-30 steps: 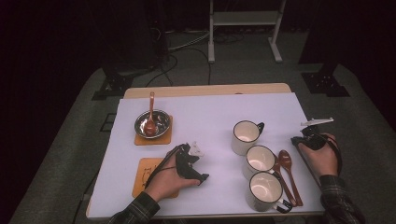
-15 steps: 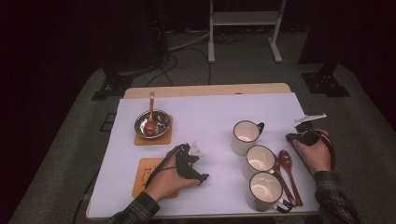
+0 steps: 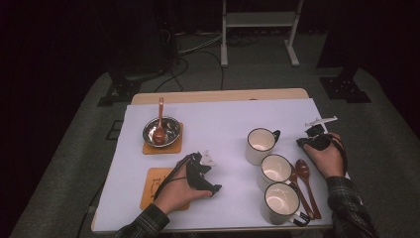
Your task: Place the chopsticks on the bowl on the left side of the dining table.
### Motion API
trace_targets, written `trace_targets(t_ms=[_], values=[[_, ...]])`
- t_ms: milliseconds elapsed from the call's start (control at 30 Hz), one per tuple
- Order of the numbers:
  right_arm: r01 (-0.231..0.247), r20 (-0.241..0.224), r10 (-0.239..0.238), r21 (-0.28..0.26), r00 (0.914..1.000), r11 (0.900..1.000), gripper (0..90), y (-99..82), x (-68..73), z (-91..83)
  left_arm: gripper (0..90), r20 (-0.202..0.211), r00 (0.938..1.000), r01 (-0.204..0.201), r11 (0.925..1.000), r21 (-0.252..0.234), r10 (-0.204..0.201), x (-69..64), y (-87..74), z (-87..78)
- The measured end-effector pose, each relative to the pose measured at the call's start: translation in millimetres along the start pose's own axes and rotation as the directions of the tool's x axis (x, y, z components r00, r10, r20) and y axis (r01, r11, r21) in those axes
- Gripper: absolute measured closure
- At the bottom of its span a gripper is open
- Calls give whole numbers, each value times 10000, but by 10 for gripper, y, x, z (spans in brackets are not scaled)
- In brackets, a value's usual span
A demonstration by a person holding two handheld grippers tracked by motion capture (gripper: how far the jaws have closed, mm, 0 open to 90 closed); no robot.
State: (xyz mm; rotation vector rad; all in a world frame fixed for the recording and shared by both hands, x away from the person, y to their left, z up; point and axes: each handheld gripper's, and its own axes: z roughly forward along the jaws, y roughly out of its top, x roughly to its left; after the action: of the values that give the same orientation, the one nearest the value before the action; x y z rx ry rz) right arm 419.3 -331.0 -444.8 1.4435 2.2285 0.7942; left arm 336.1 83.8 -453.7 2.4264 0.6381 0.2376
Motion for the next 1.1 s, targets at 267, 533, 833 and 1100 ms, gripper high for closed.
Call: trace_targets(t_ms=[267, 533, 833, 1100], values=[[202, -56, -201, 28, 9998, 9998, 830, 135, 83, 109, 30, -4, 10000, -5, 10000, -18, 5, 1, 2, 2], [249, -96, -251, -148, 9996, 9996, 755, 128, 90, 101, 30, -7, 10000, 18, 10000, -21, -18, -2, 2, 3], [151, -177, -159, -437, 9997, 9989, 659, 73, 101, -8, 30, -14, 10000, 12, 10000, -11, -12, -1, 3, 3], [-35, -96, 29, -625, 9999, 9980, 597, 3, 94, -105, 31, -25, 10000, 14, 10000, -4, -14, -2, 4, 3]])
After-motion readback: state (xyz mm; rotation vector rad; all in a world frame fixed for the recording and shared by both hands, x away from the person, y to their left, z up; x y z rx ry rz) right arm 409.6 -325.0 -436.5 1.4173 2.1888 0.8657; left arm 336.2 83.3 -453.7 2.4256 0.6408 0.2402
